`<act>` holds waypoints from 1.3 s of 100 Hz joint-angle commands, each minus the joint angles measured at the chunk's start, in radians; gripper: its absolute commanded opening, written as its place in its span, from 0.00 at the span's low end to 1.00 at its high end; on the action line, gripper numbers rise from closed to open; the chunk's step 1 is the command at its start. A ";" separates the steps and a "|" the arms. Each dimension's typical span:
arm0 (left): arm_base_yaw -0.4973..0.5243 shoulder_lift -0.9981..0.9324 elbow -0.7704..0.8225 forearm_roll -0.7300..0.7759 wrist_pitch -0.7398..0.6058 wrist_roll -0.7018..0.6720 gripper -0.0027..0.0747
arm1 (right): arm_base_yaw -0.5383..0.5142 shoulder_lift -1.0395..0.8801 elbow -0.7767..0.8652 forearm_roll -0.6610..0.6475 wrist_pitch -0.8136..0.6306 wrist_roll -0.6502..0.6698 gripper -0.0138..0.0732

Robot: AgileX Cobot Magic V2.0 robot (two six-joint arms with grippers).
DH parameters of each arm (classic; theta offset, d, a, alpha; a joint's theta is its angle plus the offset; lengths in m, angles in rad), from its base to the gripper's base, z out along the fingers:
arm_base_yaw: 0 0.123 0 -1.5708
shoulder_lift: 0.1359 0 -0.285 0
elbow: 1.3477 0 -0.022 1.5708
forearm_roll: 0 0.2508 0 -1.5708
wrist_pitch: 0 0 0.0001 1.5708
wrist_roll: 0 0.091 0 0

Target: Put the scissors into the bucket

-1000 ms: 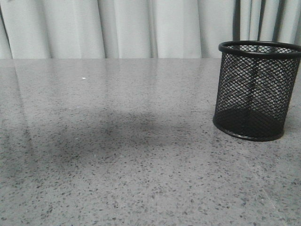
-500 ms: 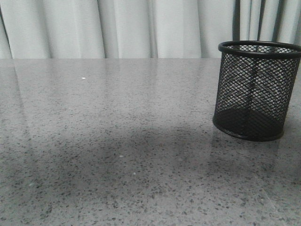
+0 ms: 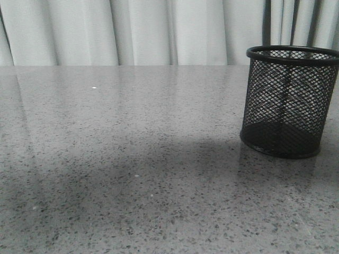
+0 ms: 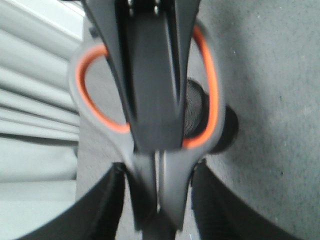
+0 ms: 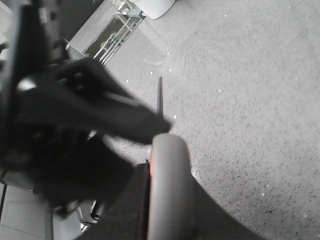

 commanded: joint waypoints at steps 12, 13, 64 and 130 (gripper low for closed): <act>-0.010 -0.131 -0.035 -0.184 -0.126 -0.008 0.60 | -0.001 0.012 -0.112 -0.096 -0.030 0.054 0.10; -0.010 -0.135 -0.035 -0.196 -0.126 -0.008 0.60 | -0.001 0.012 -0.121 -0.115 -0.030 0.059 0.10; -0.010 -0.372 -0.026 -0.069 0.004 -0.353 0.01 | 0.000 0.026 -0.579 -0.784 0.476 0.602 0.10; -0.010 -0.374 0.077 0.102 0.146 -0.584 0.01 | 0.000 -0.200 -0.190 -1.101 0.474 0.780 0.10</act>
